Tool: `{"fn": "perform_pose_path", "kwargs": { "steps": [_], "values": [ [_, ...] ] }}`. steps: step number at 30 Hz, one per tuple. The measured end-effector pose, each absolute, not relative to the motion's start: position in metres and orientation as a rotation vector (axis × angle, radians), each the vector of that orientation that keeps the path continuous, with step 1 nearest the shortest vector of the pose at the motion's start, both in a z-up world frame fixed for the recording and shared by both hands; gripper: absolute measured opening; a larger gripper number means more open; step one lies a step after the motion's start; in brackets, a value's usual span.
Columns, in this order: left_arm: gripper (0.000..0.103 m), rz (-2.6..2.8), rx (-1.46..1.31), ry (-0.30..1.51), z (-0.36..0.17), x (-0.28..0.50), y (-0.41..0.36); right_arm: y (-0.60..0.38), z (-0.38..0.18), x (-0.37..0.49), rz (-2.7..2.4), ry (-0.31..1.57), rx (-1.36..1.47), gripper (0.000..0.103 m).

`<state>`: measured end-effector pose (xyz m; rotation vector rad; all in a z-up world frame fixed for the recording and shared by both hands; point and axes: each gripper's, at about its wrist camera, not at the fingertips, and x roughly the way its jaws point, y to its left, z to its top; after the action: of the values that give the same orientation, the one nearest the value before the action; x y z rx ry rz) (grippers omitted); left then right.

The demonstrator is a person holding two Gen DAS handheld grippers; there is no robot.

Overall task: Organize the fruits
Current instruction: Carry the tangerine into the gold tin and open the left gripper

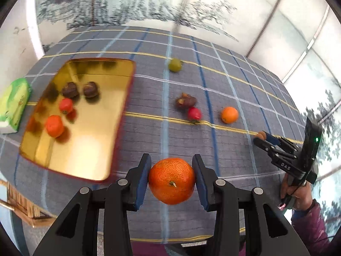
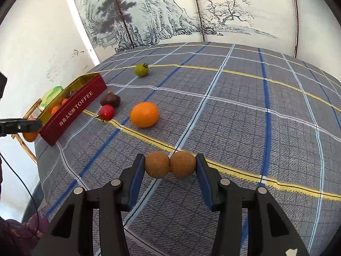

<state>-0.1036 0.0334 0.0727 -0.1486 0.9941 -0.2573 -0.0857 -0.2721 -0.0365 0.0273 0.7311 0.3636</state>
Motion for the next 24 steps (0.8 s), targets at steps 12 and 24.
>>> {"fn": "perform_pose_path", "kwargs": {
  "steps": [12, 24],
  "values": [
    [0.041, -0.057, -0.159, 0.938, 0.074, -0.090, 0.120, -0.278, -0.037, -0.085, 0.337, 0.733, 0.055, 0.045],
    [0.041, -0.011, -0.177, 0.932, 0.053, -0.065, 0.147, -0.277, -0.039, -0.083, 0.328, 0.746, 0.053, 0.045]
  ]
}}
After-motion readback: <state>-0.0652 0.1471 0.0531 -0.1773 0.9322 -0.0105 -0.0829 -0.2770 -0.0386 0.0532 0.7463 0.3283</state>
